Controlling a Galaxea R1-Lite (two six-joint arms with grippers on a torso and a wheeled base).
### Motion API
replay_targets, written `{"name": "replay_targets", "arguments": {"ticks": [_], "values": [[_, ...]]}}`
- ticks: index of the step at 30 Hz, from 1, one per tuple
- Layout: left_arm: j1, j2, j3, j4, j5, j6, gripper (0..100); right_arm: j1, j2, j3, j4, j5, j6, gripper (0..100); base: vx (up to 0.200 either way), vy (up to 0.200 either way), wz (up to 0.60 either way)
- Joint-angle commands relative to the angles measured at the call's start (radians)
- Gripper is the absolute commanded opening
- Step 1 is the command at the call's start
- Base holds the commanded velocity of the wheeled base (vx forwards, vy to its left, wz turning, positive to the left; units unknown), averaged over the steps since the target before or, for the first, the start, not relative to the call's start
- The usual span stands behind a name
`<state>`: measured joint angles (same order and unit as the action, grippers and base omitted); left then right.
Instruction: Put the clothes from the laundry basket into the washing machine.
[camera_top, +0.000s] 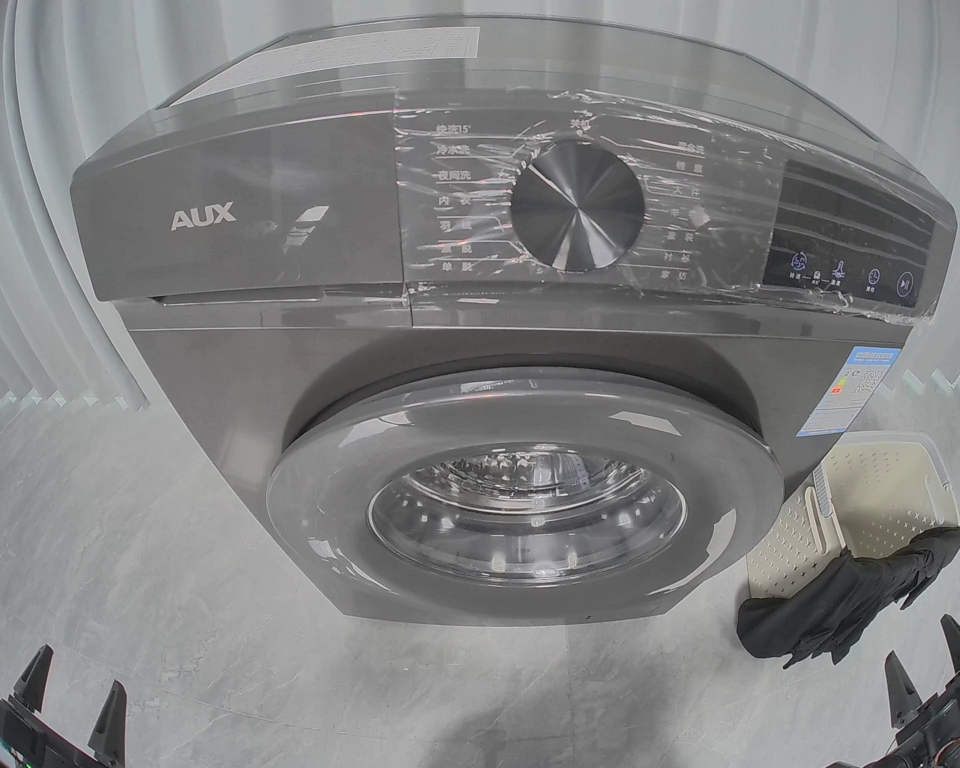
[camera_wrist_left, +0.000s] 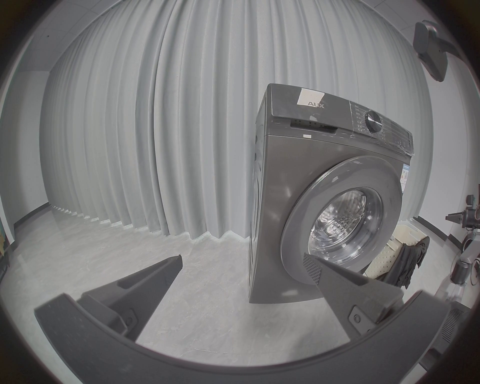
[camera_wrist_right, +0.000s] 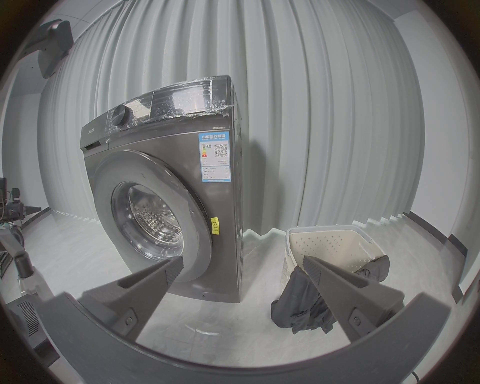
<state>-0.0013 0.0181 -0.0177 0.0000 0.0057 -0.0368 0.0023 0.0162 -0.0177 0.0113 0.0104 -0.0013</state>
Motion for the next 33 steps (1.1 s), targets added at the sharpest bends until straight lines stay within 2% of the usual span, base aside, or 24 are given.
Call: {"name": "replay_targets", "arguments": {"ticks": [1, 5, 10, 12, 13, 14, 15, 16, 17, 20, 22, 23, 25, 30, 33], "values": [[0.000, -0.018, 0.016, 0.000, 0.000, 0.002, 100, -0.004, -0.016, 0.015, -0.004, -0.001, -0.002, 100, 0.000, 0.000, 0.00], [0.000, -0.018, 0.016, -0.002, 0.000, 0.000, 100, -0.004, -0.016, 0.016, -0.007, 0.010, -0.037, 100, 0.000, 0.000, 0.00], [0.000, -0.018, 0.016, -0.002, 0.000, 0.000, 100, -0.002, -0.016, -0.013, -0.033, 0.014, -0.039, 100, 0.000, 0.000, 0.00], [0.000, -0.018, 0.016, -0.002, 0.000, -0.002, 100, 0.005, -0.005, -0.156, -0.068, 0.037, -0.026, 100, 0.000, 0.000, 0.00], [0.000, -0.018, 0.016, -0.002, 0.000, -0.002, 100, 0.007, -0.001, -0.165, -0.066, 0.040, -0.026, 100, 0.000, 0.000, 0.00], [0.000, -0.018, 0.016, -0.002, 0.000, -0.002, 100, 0.022, 0.054, -0.246, -0.051, 0.111, -0.026, 100, 0.200, 0.000, 0.00], [0.000, -0.018, 0.016, -0.002, 0.000, -0.002, 100, 0.022, 0.054, -0.246, -0.051, 0.111, -0.026, 100, 0.200, 0.000, 0.00], [0.000, -0.018, 0.016, -0.002, 0.000, -0.002, 100, 0.034, 0.094, -0.272, -0.034, 0.255, -0.026, 100, 0.200, 0.000, 0.00], [0.000, -0.018, 0.016, -0.002, 0.000, -0.002, 100, 0.034, 0.105, -0.265, -0.025, 0.356, -0.025, 100, 0.000, 0.000, 0.00], [0.000, -0.018, 0.016, -0.002, 0.000, -0.002, 100, 0.034, 0.159, -0.219, -0.010, 0.586, -0.003, 100, 0.000, 0.000, 0.00], [0.000, -0.018, 0.016, -0.002, 0.000, -0.002, 100, 0.033, 0.203, -0.191, -0.016, 0.694, 0.015, 100, 0.000, 0.000, 0.00], [0.000, -0.018, 0.016, -0.002, 0.000, -0.002, 100, 0.033, 0.225, -0.188, -0.016, 0.721, 0.015, 100, 0.000, 0.000, 0.00], [0.000, -0.018, 0.016, -0.002, 0.000, -0.002, 100, 0.028, 0.298, -0.191, -0.016, 0.746, 0.014, 100, 0.000, 0.000, 0.00], [0.000, -0.018, 0.016, -0.002, 0.000, 0.000, 100, 0.074, 0.447, -0.231, -0.060, 0.750, 0.001, 100, 0.000, 0.000, 0.00], [0.000, -0.018, 0.016, -0.002, 0.000, 0.000, 100, 0.104, 0.535, -0.251, -0.082, 0.737, 0.001, 100, 0.000, 0.000, 0.00]]}}
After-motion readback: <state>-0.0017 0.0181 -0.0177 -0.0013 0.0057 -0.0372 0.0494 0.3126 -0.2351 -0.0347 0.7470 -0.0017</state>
